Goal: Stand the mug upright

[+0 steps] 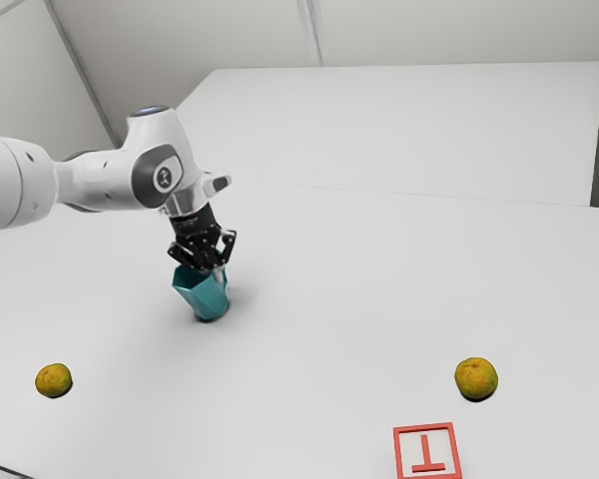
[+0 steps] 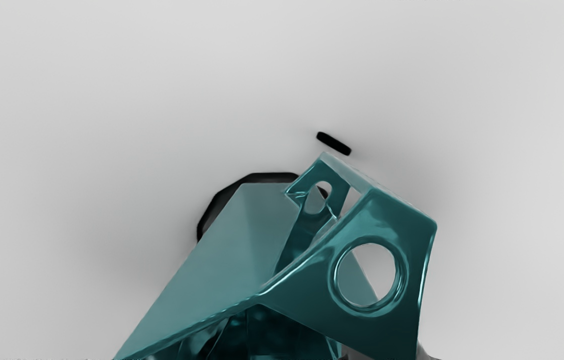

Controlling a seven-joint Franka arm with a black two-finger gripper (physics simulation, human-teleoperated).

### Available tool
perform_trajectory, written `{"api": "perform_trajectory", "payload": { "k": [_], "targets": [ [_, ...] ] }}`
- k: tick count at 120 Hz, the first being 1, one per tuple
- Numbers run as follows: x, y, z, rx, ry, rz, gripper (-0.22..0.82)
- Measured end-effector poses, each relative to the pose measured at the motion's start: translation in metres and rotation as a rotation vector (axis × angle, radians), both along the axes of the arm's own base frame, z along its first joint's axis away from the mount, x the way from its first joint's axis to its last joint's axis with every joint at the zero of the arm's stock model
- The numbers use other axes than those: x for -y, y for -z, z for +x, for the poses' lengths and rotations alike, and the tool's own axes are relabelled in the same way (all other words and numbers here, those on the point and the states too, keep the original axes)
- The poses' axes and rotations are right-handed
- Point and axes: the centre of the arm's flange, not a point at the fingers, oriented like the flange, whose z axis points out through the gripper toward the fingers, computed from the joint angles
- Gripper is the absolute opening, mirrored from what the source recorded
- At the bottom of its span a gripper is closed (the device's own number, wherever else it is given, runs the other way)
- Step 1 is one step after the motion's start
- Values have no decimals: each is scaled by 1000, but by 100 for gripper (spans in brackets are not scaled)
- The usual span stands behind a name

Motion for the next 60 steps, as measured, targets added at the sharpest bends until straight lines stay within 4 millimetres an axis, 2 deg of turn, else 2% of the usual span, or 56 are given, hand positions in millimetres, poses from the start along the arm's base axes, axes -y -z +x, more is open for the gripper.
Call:
{"api": "perform_trajectory", "payload": {
  "k": [16,27,44,60],
  "targets": [
    [5,-8,0,10,-12,8,20],
    [6,-22,-1,30,-21,18,34],
    [15,-47,-3,65,-15,38,47],
    [28,-81,-2,125,11,57,53]
  ]
}}
